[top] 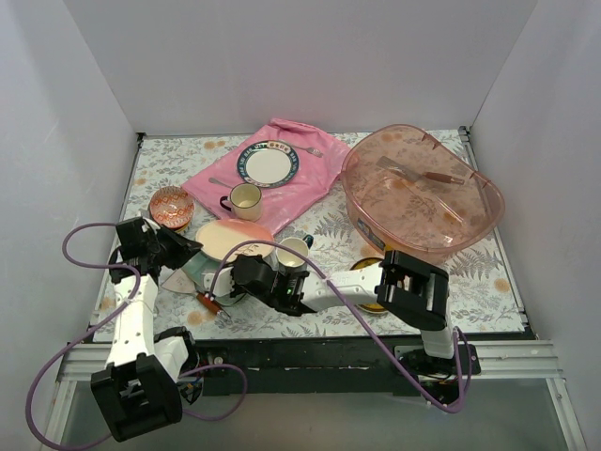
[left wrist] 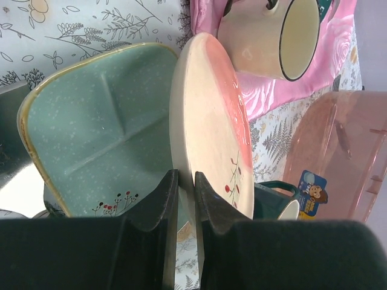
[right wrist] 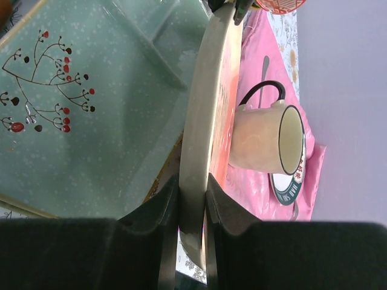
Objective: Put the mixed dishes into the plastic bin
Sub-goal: Pick up the plate at the center of the board, then place the plate in the plastic bin.
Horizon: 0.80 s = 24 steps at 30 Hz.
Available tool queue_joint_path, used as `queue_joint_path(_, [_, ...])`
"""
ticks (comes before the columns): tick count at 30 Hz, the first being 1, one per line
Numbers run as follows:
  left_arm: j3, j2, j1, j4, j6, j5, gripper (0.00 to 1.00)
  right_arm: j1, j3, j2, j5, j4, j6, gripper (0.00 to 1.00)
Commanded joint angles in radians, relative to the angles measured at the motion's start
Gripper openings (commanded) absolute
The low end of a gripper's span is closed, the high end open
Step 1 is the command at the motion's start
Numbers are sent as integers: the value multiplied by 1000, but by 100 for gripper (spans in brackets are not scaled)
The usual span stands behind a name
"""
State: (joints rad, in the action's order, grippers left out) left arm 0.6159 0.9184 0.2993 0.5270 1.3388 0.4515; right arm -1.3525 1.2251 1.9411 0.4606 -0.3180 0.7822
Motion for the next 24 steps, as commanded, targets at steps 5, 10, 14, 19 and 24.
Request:
queue_joint_path(5, [112,-65,3,21,16,61,0,-16,28,-79,38,-133,28,1])
queue_joint_path(10, [226,-61,4,94,20,-5,31,-14,89,-140,6,-98,32,1])
queue_joint_path(14, [352,-23,4,145,11,-19,63,-10,183,-166,-19,3,-15,1])
queue_joint_path(19, [481,11,4,182,2,-56,79,-2,318,-189,-57,172,-67,1])
queue_joint_path(24, [550,28,3,209,-18,-106,84,33,470,-214,-111,305,-69,1])
